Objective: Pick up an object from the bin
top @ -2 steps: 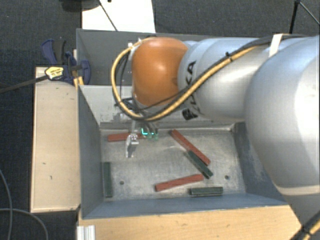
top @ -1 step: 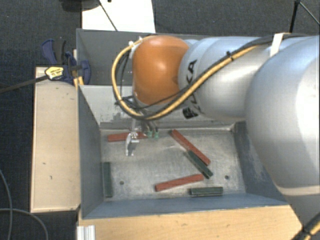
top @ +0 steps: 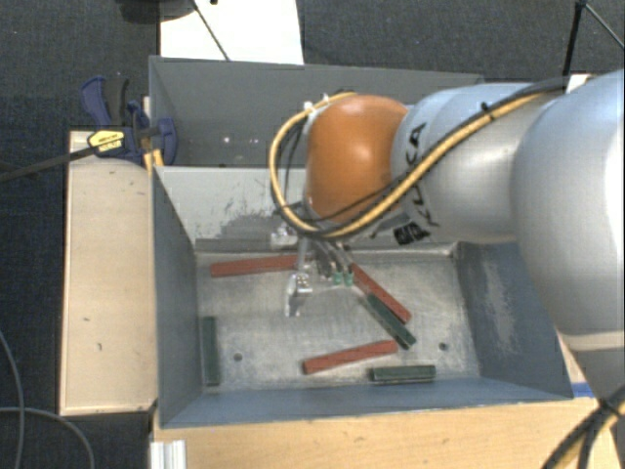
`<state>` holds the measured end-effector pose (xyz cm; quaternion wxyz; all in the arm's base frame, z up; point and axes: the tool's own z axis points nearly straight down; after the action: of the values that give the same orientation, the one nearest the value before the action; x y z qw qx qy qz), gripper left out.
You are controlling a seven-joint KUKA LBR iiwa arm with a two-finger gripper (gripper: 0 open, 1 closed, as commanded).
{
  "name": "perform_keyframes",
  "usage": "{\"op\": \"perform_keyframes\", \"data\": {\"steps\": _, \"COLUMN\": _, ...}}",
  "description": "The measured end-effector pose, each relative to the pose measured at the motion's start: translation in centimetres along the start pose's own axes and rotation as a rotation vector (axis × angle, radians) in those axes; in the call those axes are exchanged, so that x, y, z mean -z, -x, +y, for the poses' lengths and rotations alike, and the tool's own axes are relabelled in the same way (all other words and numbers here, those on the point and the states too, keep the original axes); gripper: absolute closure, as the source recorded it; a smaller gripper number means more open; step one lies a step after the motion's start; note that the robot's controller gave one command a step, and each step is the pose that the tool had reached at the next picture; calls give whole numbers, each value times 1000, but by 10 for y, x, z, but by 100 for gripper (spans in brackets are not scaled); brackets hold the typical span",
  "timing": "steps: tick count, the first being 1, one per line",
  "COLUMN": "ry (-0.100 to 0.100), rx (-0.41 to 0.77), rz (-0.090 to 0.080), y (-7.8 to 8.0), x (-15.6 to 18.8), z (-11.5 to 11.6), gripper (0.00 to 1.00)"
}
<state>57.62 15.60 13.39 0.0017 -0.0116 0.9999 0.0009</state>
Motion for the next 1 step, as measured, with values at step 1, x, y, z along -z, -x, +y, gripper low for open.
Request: {"op": "perform_keyframes", "data": {"steps": 1, "ry": -4, "rx": 53, "rz": 5, "y": 3, "x": 4, "z": -27, "gripper": 0}}
